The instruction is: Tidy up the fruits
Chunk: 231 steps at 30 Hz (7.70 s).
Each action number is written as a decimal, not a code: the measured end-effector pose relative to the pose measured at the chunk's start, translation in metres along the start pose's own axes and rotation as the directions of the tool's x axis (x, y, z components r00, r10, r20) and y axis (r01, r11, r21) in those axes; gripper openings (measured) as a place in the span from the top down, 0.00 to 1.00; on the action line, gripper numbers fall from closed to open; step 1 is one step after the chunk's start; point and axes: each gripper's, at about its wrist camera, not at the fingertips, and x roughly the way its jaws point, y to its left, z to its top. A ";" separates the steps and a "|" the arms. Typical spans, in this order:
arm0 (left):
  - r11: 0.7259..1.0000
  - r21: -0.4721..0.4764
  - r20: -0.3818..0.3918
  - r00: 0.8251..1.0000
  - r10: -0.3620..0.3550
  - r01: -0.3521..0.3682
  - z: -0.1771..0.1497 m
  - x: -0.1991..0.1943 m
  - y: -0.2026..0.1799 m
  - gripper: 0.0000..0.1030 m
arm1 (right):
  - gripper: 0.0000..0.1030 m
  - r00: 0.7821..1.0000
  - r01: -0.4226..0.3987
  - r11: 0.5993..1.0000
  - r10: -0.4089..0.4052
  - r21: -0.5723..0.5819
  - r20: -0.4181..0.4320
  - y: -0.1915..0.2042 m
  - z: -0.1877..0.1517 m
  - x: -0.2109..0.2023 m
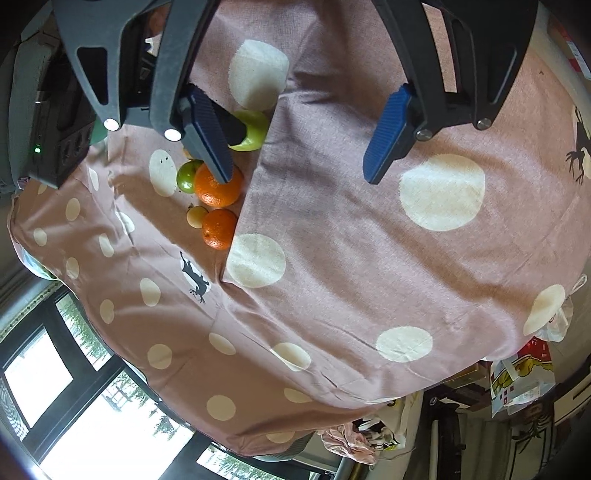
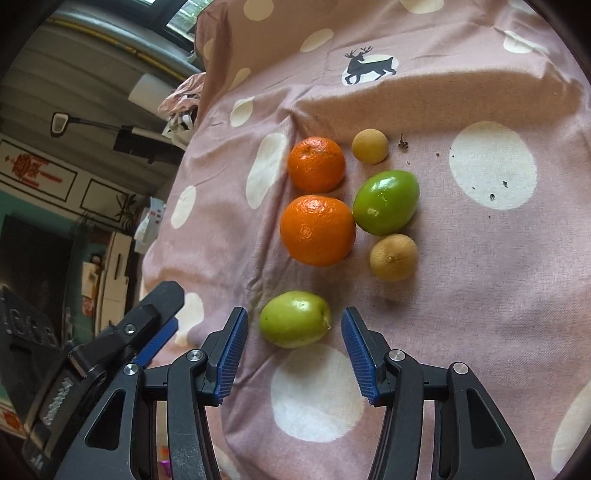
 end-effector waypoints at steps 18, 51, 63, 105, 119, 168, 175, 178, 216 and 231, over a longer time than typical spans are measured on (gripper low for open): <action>0.995 0.095 -0.050 0.999 -0.021 0.026 -0.010 0.007 -0.020 0.32 | 0.61 0.998 0.000 0.997 -0.005 0.080 0.063 -0.029 -0.003 -0.019; 0.935 0.340 -0.225 0.974 -0.028 0.105 -0.067 0.058 -0.096 0.42 | 0.61 0.993 0.061 0.982 -0.079 0.178 0.093 -0.082 -0.003 -0.055; 0.929 0.326 -0.250 0.964 -0.096 0.177 -0.072 0.069 -0.104 0.51 | 0.61 0.995 0.035 0.986 -0.050 0.164 0.088 -0.083 -0.001 -0.051; 0.796 0.508 -0.034 0.931 -0.362 0.328 -0.084 -0.028 -0.165 0.68 | 0.62 0.892 0.068 0.998 -0.067 0.012 0.447 -0.036 -0.030 -0.161; 0.693 0.604 -0.093 0.898 -0.429 0.394 -0.113 -0.032 -0.231 0.68 | 0.62 0.818 0.083 0.990 -0.135 0.117 0.560 -0.075 -0.040 -0.216; 0.552 0.595 -0.440 0.812 -0.384 0.584 -0.170 0.036 -0.309 0.68 | 0.62 0.789 0.162 0.876 -0.391 0.455 0.473 -0.181 -0.063 -0.249; 0.551 0.599 -0.448 0.813 -0.372 0.582 -0.173 0.039 -0.313 0.68 | 0.62 0.799 0.161 0.867 -0.395 0.471 0.454 -0.187 -0.064 -0.247; 0.554 0.598 -0.449 0.814 -0.368 0.580 -0.172 0.040 -0.313 0.68 | 0.62 0.800 0.160 0.867 -0.394 0.472 0.453 -0.188 -0.064 -0.247; 0.957 0.286 0.070 0.995 -0.065 0.043 -0.016 0.000 -0.094 0.24 | 0.50 0.807 0.278 0.927 -0.367 0.251 0.462 -0.091 -0.037 -0.206; 0.973 0.230 -0.060 0.998 -0.024 0.038 -0.011 0.048 -0.072 0.41 | 0.50 0.948 0.061 0.994 -0.087 0.095 0.306 -0.042 0.005 -0.131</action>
